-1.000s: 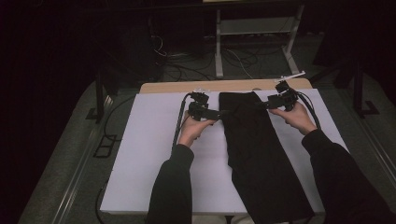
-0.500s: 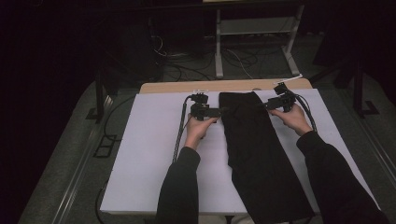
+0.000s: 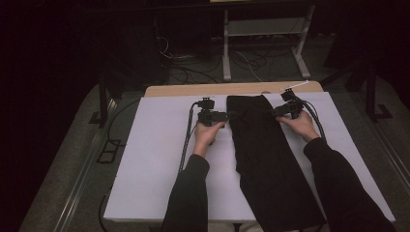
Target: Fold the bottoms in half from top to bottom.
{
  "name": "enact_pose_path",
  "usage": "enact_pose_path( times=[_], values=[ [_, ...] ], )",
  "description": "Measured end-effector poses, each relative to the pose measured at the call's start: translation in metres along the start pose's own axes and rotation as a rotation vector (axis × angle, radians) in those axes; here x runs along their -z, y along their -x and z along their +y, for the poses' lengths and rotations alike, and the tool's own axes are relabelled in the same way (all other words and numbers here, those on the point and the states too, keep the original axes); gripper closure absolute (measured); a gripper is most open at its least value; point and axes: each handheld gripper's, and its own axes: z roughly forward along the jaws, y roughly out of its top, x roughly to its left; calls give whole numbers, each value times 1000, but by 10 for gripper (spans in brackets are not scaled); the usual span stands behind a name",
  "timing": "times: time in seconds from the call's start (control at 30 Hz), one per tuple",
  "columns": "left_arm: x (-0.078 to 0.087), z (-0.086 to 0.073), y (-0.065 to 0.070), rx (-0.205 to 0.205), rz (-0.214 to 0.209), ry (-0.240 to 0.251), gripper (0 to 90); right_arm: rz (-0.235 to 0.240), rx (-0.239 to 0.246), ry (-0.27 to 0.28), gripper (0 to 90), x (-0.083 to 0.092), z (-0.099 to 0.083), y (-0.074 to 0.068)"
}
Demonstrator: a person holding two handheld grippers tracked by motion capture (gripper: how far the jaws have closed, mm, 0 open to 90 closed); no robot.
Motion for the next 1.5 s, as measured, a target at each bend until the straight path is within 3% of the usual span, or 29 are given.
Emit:
enact_pose_path(
  times=[0.4, 0.77, 0.9, 0.97, 1.0, 1.03, 1.07, 1.17, 1.4, 1.5],
  values=[
    [-5, -4, 0, 19, -11, -16, 101, 8, -28, 3, 352, -1, -1, 1],
    [-14, -8, 0, 60, -24, -16, 171, 49, -64, 56, 475, 2, -10, 9],
    [-18, -9, 1, 74, -11, -7, 240, 52, -55, 61, 511, 3, -12, 9],
    [-19, -9, 1, 80, 5, -10, 307, 55, -52, 63, 528, 3, -13, 9],
    [-20, -10, 1, 87, 11, -15, 391, 50, -43, 61, 562, 3, -13, 7],
    [-20, -10, 1, 90, 14, -25, 391, 50, -43, 61, 562, 3, -13, 7],
    [-22, -11, 1, 92, 37, -42, 449, 38, -21, 59, 588, 2, -14, 4],
    [-24, -11, 1, 100, 44, -49, 542, 25, 8, 46, 656, 1, -13, -1],
    [-27, -13, 5, 100, 45, -75, 685, 1, 39, 27, 806, -2, -12, -7],
    [-27, -14, 6, 84, 57, -81, 718, 0, 43, 25, 825, -1, -12, -8]
  ],
)
